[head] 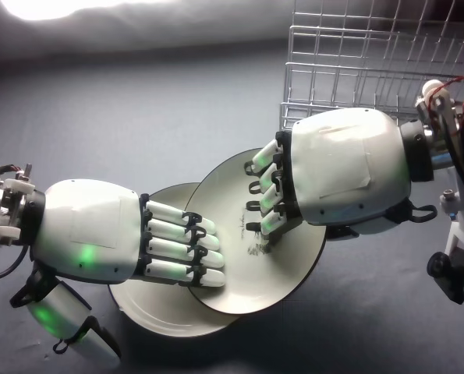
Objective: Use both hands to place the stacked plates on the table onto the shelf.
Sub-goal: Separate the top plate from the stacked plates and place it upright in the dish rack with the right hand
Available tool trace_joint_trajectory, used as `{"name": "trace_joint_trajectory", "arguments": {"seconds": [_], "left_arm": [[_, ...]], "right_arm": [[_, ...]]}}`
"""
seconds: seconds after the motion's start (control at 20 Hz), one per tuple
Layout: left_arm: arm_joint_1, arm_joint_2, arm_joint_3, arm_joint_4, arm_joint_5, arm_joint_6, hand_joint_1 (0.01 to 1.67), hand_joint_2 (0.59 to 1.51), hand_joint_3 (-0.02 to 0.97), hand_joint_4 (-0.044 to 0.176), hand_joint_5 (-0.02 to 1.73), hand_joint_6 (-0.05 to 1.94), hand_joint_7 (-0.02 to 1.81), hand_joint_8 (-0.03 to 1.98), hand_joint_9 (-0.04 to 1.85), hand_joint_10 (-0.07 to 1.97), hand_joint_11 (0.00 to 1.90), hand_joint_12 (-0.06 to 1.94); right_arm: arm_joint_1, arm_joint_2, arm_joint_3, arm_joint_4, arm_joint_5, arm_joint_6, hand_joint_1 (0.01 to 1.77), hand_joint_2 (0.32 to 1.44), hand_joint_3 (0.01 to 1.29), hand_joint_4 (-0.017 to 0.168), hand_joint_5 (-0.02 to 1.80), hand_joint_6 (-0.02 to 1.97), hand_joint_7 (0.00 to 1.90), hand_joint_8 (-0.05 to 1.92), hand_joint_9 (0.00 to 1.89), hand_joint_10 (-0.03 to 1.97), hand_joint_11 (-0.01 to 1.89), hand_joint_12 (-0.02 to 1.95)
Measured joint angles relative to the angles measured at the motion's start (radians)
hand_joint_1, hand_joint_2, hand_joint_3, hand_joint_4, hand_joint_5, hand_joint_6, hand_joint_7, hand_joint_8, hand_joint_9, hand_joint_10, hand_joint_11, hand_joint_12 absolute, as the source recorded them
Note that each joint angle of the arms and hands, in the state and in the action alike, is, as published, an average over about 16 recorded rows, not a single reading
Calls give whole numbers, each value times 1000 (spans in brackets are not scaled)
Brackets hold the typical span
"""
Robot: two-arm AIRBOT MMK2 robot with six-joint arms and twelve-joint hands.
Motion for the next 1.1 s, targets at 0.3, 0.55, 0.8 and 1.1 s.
{"name": "trace_joint_trajectory", "arguments": {"seconds": [0.3, 0.55, 0.8, 1.1], "left_arm": [[-3, 1, 4, -2, -4, -4, 22, 1116, 17, -9, 12, -40, 10, -16, 47, -14, 26, 71], [-18, 16, -7, -2, -5, -11, 22, 1116, 17, -6, 30, -37, 37, -12, 63, -8, 22, 112], [-55, 55, -31, -7, -6, -30, 22, 1117, 17, -3, 52, -22, 63, -3, 74, -1, 19, 154], [-125, 137, -85, -20, -12, -66, 22, 1117, 17, 1, 57, -7, 74, 7, 64, 10, 14, 154]], "right_arm": [[-6, -2, -9, 14, -4, -3, 1269, 986, 14, -7, 875, 369, 934, 432, 952, 755, 758, 1139], [-6, -2, -11, 38, -3, -4, 1271, 974, 14, -7, 878, 474, 935, 557, 960, 931, 819, 1144], [0, 2, -18, 71, -3, -5, 1275, 970, 14, -5, 881, 576, 940, 697, 959, 916, 790, 1186], [20, 10, -33, 115, -7, -7, 1280, 970, 13, -1, 881, 761, 962, 814, 974, 890, 814, 1044]]}}
